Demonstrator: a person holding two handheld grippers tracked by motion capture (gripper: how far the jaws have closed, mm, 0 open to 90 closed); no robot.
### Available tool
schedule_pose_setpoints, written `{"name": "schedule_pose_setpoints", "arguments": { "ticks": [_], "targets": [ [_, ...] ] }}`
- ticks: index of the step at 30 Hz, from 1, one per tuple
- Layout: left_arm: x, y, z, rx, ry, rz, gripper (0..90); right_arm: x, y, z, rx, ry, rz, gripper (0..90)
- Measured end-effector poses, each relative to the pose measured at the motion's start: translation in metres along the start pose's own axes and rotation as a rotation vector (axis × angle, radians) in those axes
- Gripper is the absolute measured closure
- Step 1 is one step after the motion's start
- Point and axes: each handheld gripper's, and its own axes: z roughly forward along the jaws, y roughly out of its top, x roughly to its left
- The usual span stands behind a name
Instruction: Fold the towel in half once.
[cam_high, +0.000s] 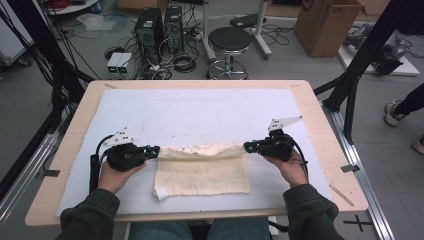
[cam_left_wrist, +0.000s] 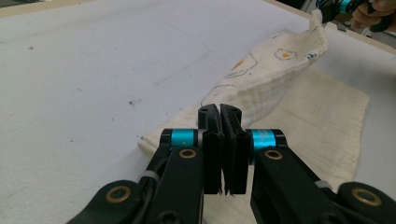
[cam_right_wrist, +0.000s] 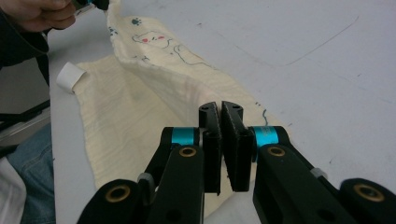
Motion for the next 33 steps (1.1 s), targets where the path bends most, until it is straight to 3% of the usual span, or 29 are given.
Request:
{"name": "schedule_pose_setpoints", "arguments": {
  "ticks": [9, 16, 33],
  "targets": [
    [-0.010, -0.002, -0.003, 0.031, -0.003, 0.034, 86.9, 0.005, -0.008, -0.002, -0.001, 0.002, -0.008, 86.5],
    [-0.015, -0.014, -0.004, 0.037, -0.020, 0.015, 86.9, 0.010, -0.014, -0.002, 0.002, 0.012, -0.011, 86.5],
    [-0.027, -0.033, -0.008, 0.082, -0.061, 0.044, 86.7, 0.022, -0.033, 0.000, 0.040, 0.012, -0.021, 86.4]
  ]
}}
